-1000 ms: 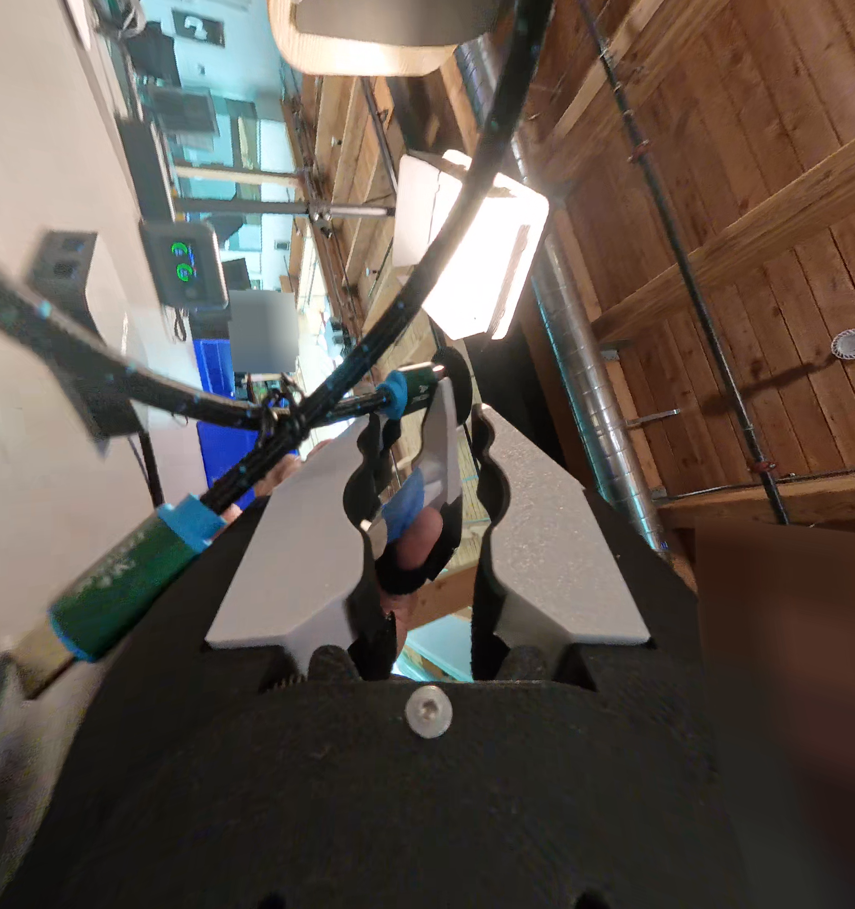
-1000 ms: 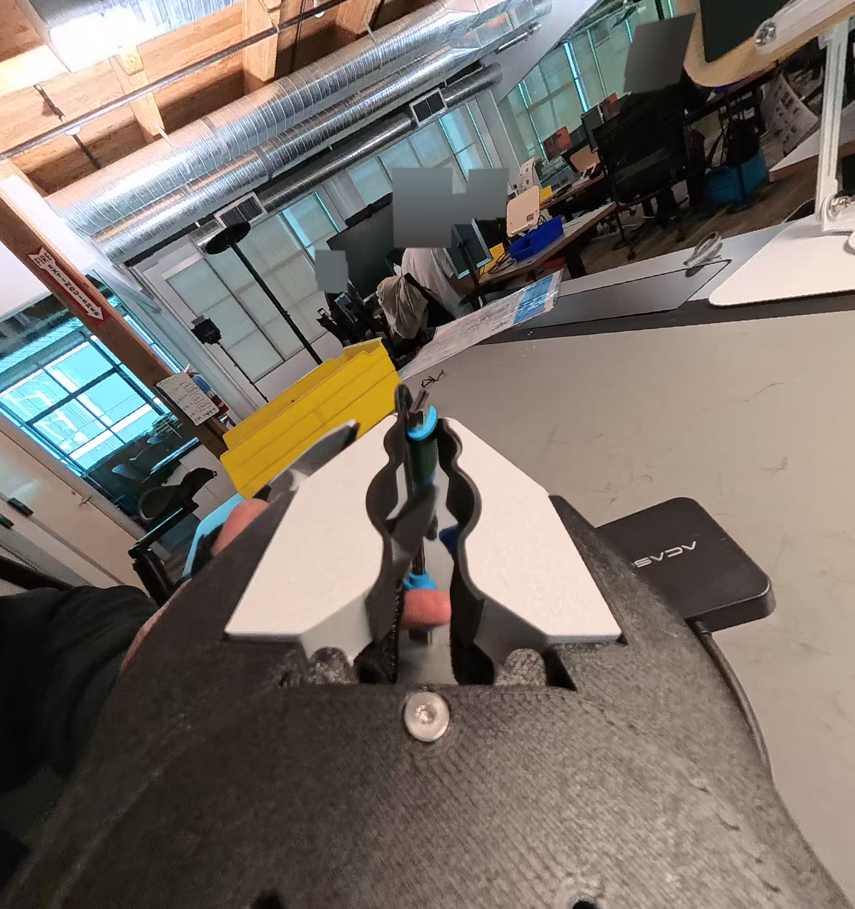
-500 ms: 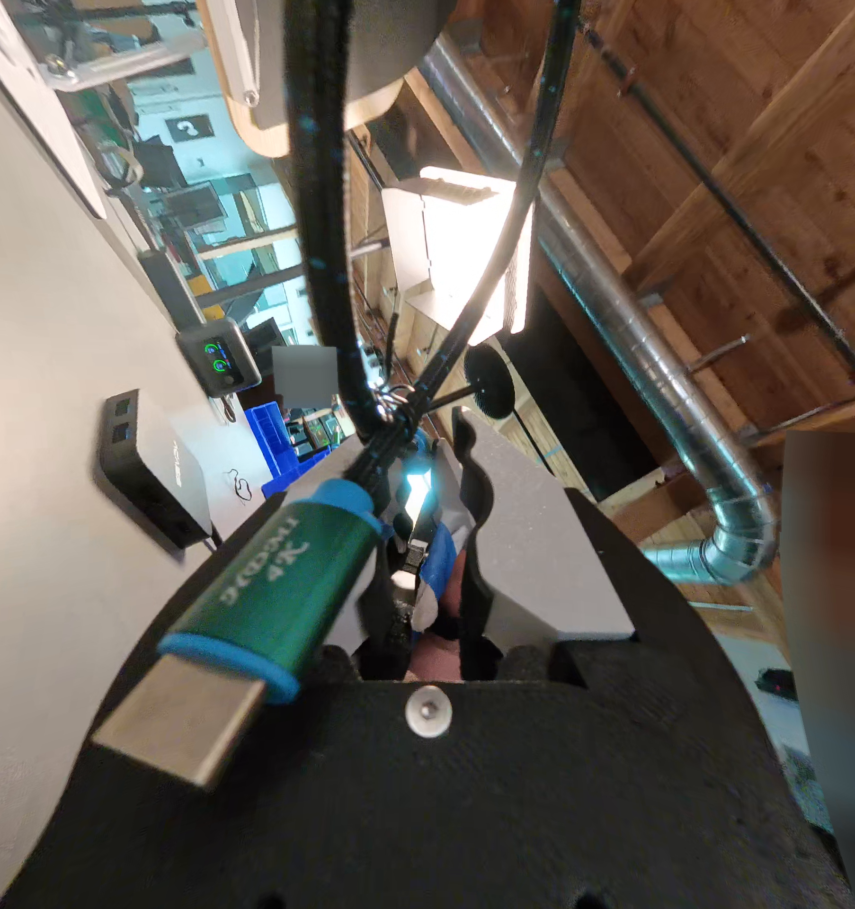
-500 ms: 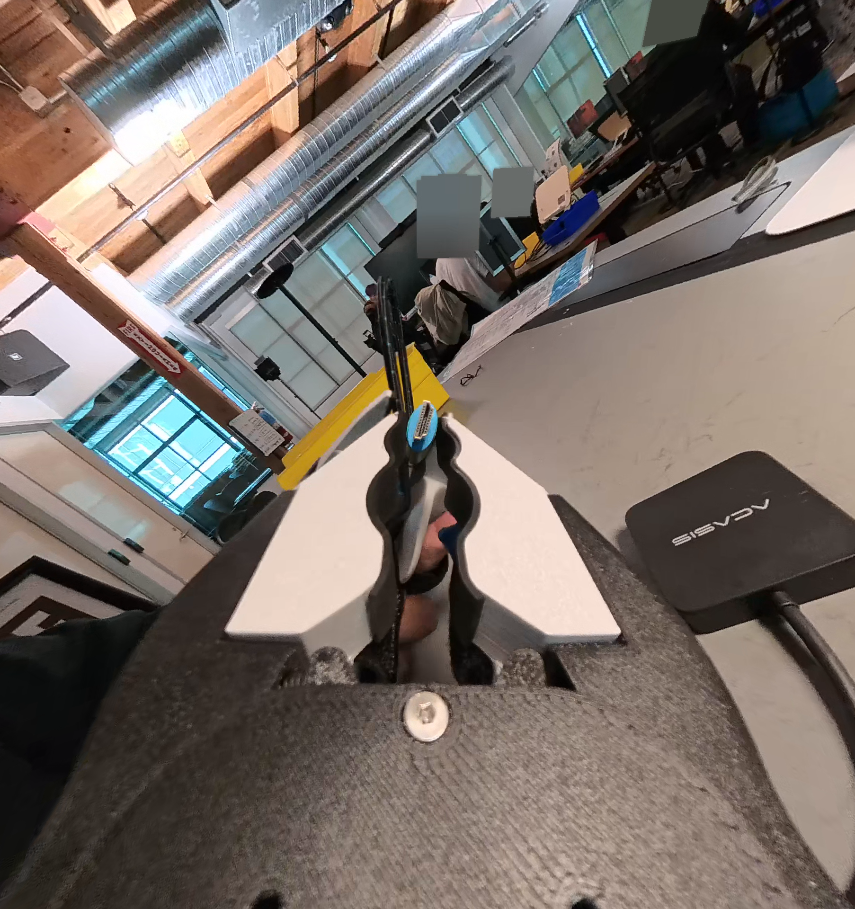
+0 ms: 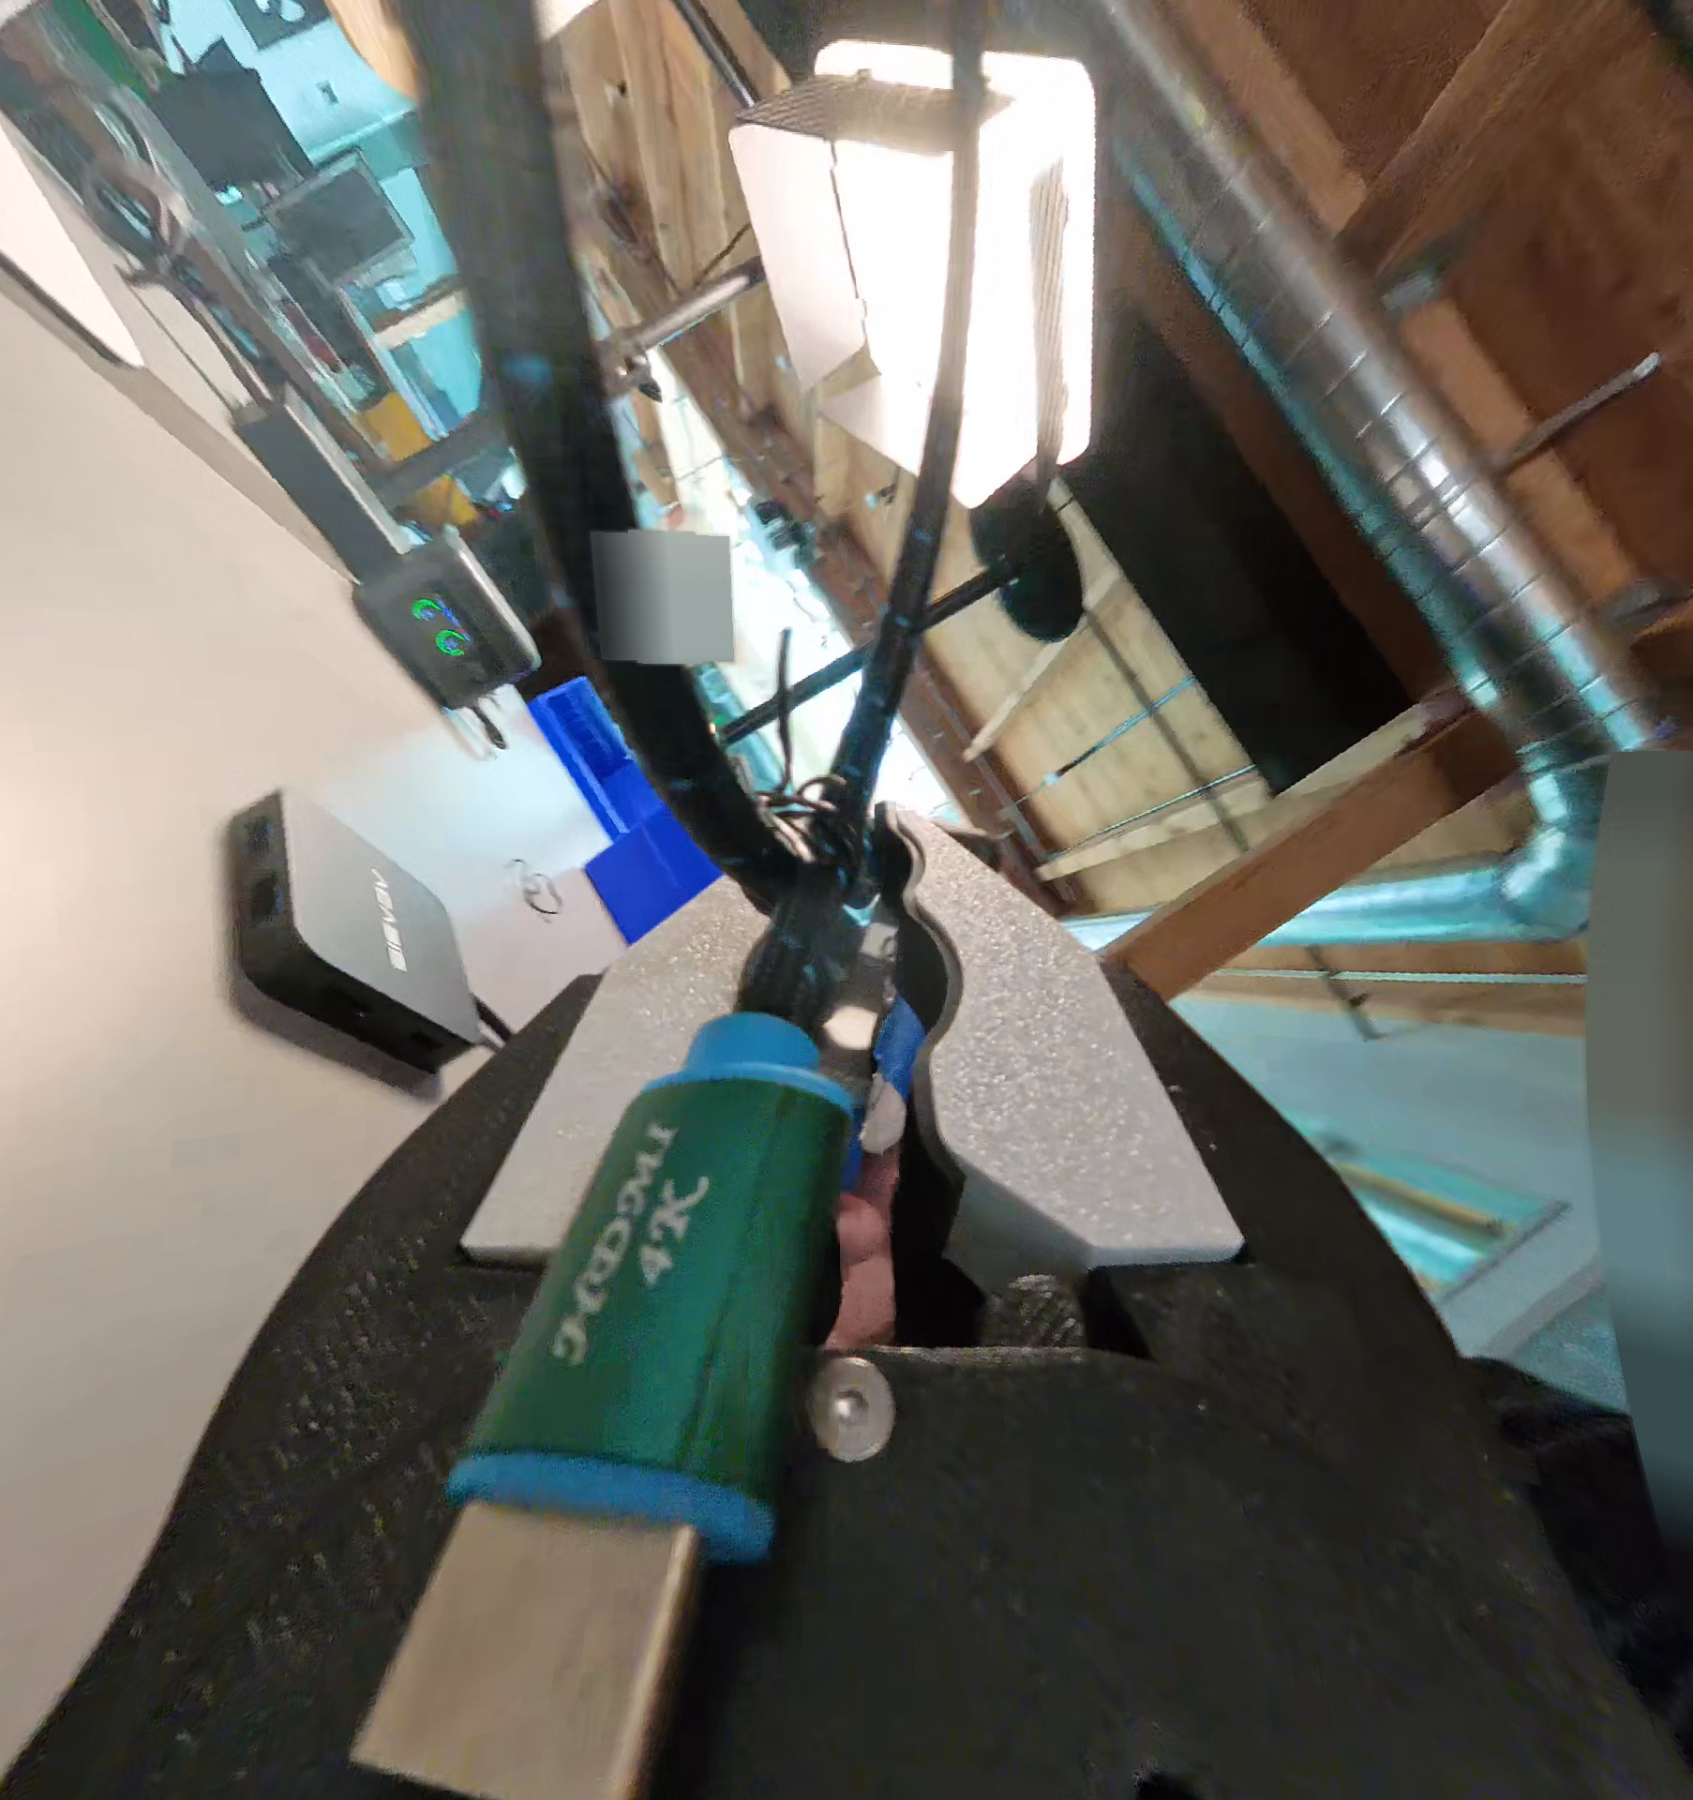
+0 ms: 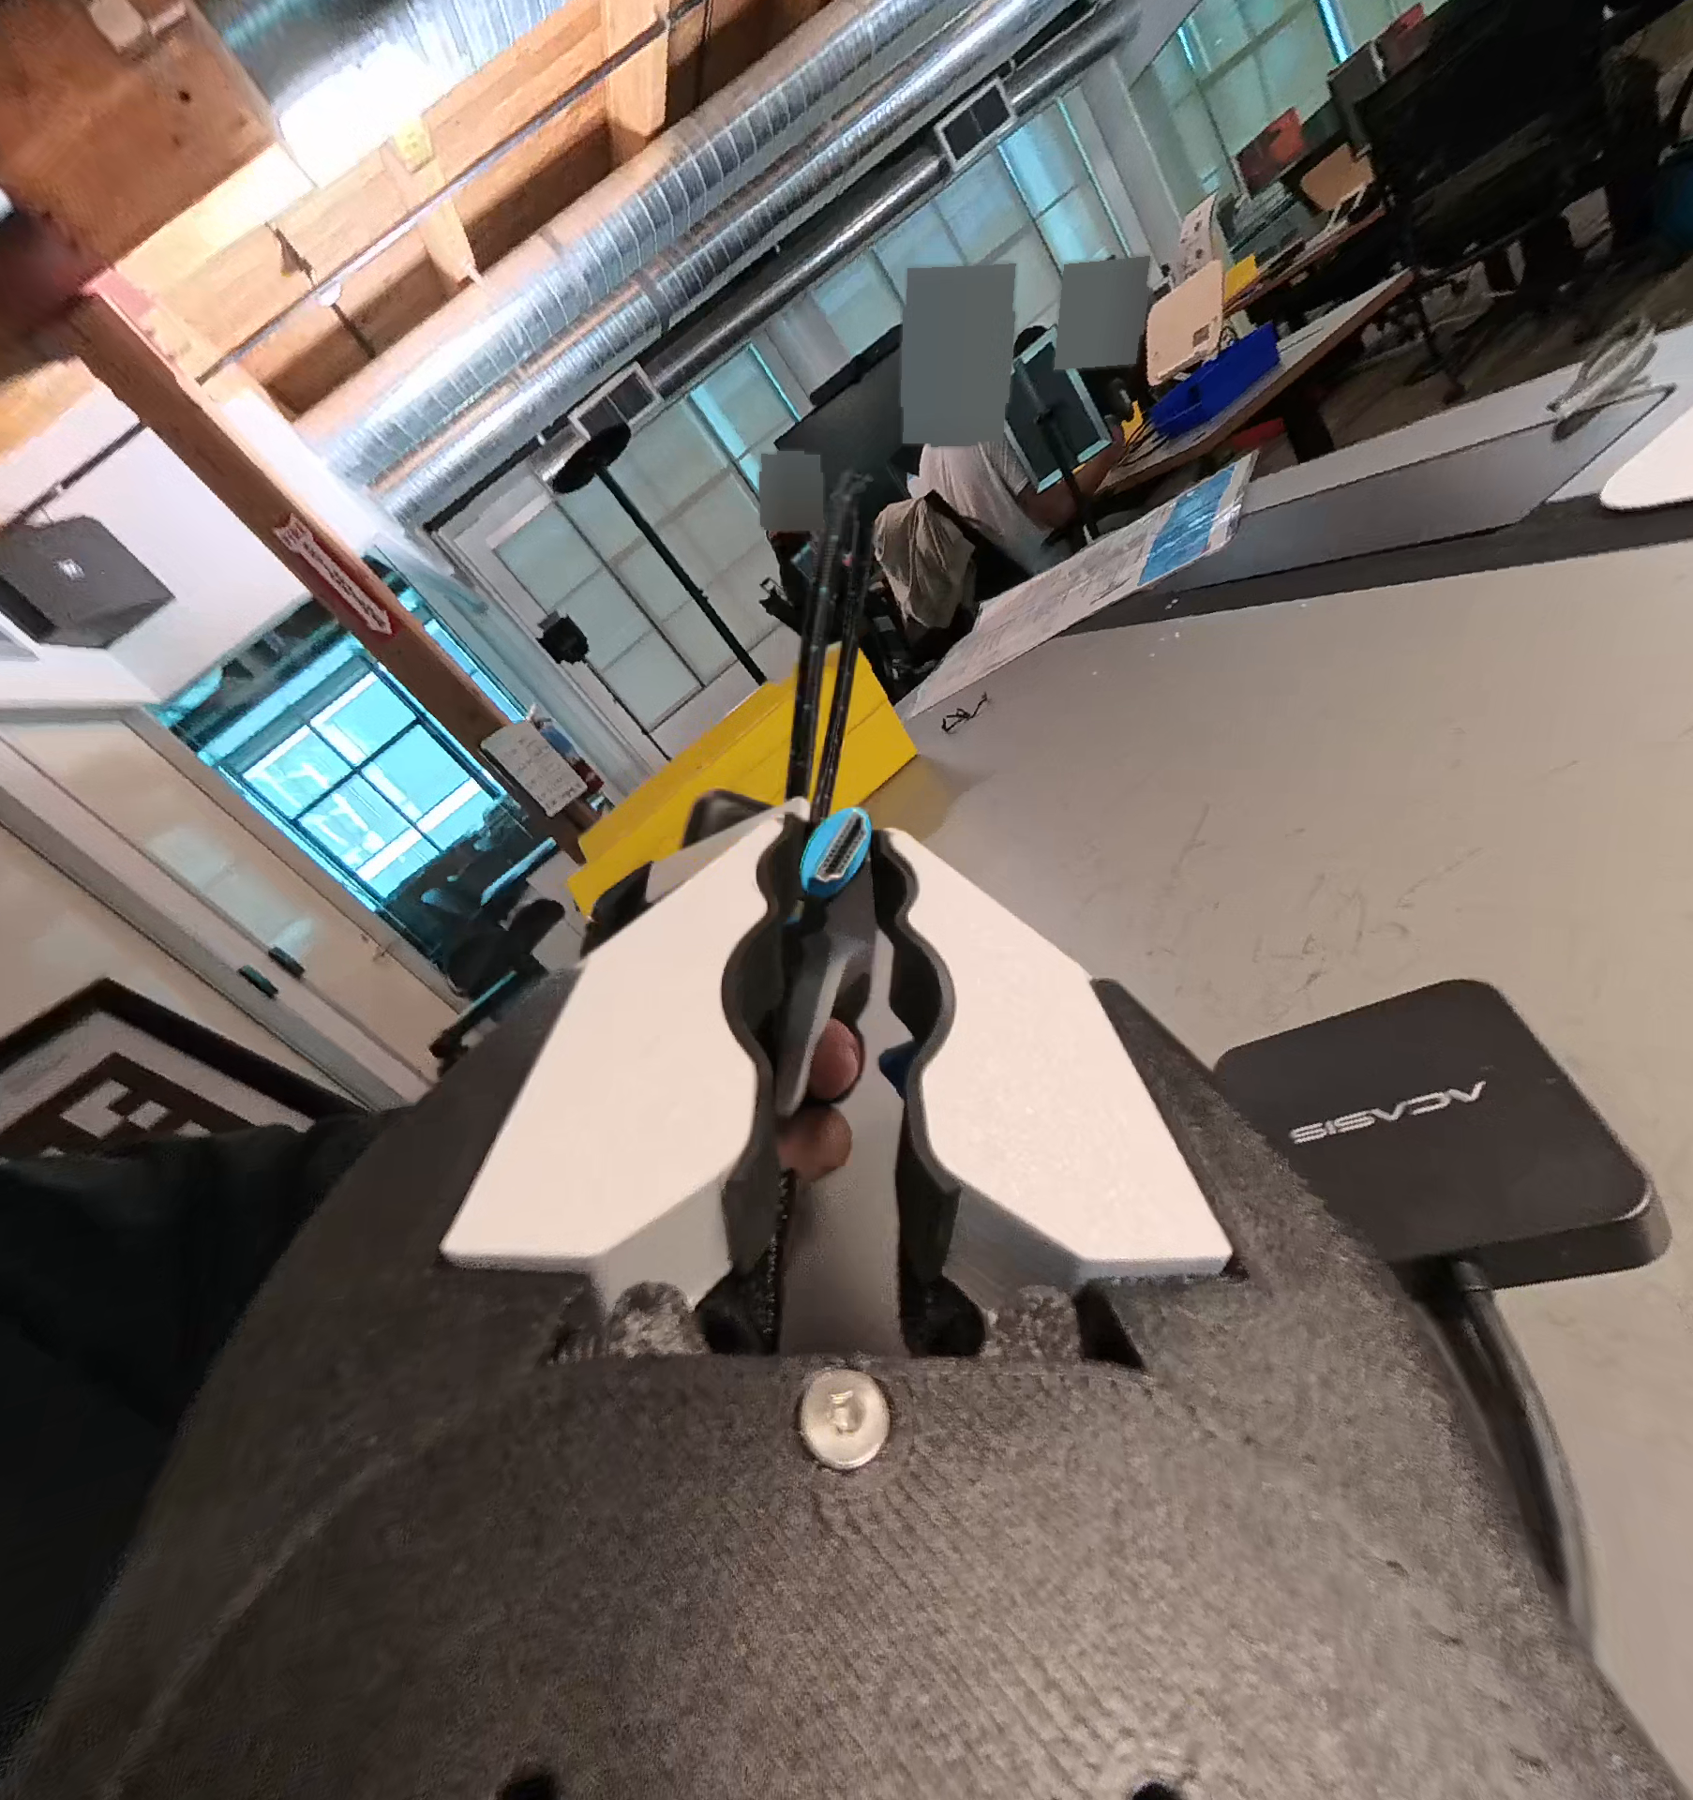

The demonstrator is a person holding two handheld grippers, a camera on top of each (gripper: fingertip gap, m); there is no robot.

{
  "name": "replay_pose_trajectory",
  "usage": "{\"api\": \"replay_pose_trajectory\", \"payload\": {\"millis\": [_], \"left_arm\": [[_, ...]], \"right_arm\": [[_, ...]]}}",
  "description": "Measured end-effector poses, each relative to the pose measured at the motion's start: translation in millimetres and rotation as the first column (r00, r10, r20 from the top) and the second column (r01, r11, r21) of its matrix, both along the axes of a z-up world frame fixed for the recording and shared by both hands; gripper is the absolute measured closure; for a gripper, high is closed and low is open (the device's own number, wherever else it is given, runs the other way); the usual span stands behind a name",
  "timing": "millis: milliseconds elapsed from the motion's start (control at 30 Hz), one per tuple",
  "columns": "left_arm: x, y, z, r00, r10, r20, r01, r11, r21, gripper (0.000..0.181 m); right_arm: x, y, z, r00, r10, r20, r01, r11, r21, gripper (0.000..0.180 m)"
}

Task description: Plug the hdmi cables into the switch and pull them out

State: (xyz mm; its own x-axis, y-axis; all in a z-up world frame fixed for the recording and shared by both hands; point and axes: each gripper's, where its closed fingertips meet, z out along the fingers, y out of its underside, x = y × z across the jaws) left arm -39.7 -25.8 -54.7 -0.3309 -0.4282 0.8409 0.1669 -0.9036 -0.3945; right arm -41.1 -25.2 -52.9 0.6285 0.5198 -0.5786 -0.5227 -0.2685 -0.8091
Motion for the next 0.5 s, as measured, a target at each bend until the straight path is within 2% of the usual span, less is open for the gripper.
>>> {"api": "replay_pose_trajectory", "payload": {"millis": [100, 167, 233, 333, 500], "left_arm": [[-4.9, 12.1, -2.7, 0.992, 0.083, -0.090, -0.072, 0.990, 0.119, 0.169], [-10.6, 25.2, -4.2, 0.983, 0.132, -0.127, -0.114, 0.984, 0.137, 0.169], [-14.0, 36.7, -9.8, 0.969, 0.166, -0.182, -0.143, 0.981, 0.133, 0.169], [-14.1, 38.5, -12.2, 0.963, 0.168, -0.213, -0.137, 0.979, 0.153, 0.170], [-3.8, 15.1, -9.7, 0.967, 0.102, -0.232, -0.042, 0.967, 0.250, 0.171]], "right_arm": [[14.3, 3.9, -8.4, 0.983, -0.028, 0.183, 0.031, 0.999, -0.014, 0.159], [30.3, 8.5, -22.7, 0.933, -0.068, 0.354, 0.087, 0.996, -0.037, 0.153], [34.9, 9.2, -32.1, 0.891, -0.061, 0.449, 0.093, 0.995, -0.048, 0.146], [18.1, 5.3, -29.0, 0.918, 0.003, 0.396, 0.021, 0.998, -0.057, 0.136], [-4.7, -0.4, -27.7, 0.953, 0.098, 0.288, -0.075, 0.993, -0.090, 0.129]]}}
